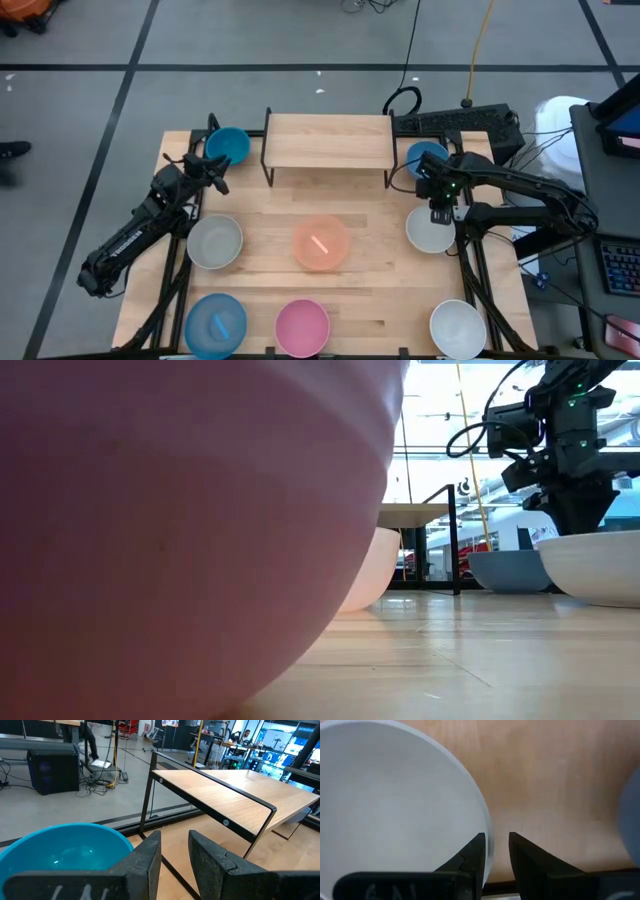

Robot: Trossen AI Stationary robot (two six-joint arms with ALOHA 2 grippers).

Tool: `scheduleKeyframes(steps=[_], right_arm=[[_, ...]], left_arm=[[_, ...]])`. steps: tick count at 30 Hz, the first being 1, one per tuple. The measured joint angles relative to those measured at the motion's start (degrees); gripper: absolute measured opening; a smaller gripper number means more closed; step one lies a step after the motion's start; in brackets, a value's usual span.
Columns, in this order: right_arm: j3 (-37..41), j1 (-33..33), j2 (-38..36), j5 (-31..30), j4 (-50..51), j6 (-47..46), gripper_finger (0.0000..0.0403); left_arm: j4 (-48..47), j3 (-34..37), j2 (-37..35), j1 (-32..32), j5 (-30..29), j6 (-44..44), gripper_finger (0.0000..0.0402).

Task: Place and stack bowls onto a shelf
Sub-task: Put the top white bowl on the shelf

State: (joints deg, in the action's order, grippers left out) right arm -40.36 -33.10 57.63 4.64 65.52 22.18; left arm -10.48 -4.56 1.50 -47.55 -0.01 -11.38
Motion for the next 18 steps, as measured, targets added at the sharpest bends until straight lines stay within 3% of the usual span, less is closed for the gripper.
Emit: scheduleKeyframes(steps=[4, 15, 18], right_arm=[[0.0, 0.0, 0.0, -3.11, 0.06, 1.27, 0.0082], [4.44, -0.04, 0.4, -1.79, -2.75, 3.89, 0.0082], [4.74, -0.04, 0.63, -3.93, -3.1, 4.49, 0.0082]], left_arm=[[0.0, 0.0, 0.0, 0.0, 0.0, -0.08, 0.0104], [0.0, 0.0, -0.01, 0.0, 0.01, -0.1, 0.0104], [0.0, 0.0, -0.01, 0.0, 0.02, -0.1, 0.0104]])
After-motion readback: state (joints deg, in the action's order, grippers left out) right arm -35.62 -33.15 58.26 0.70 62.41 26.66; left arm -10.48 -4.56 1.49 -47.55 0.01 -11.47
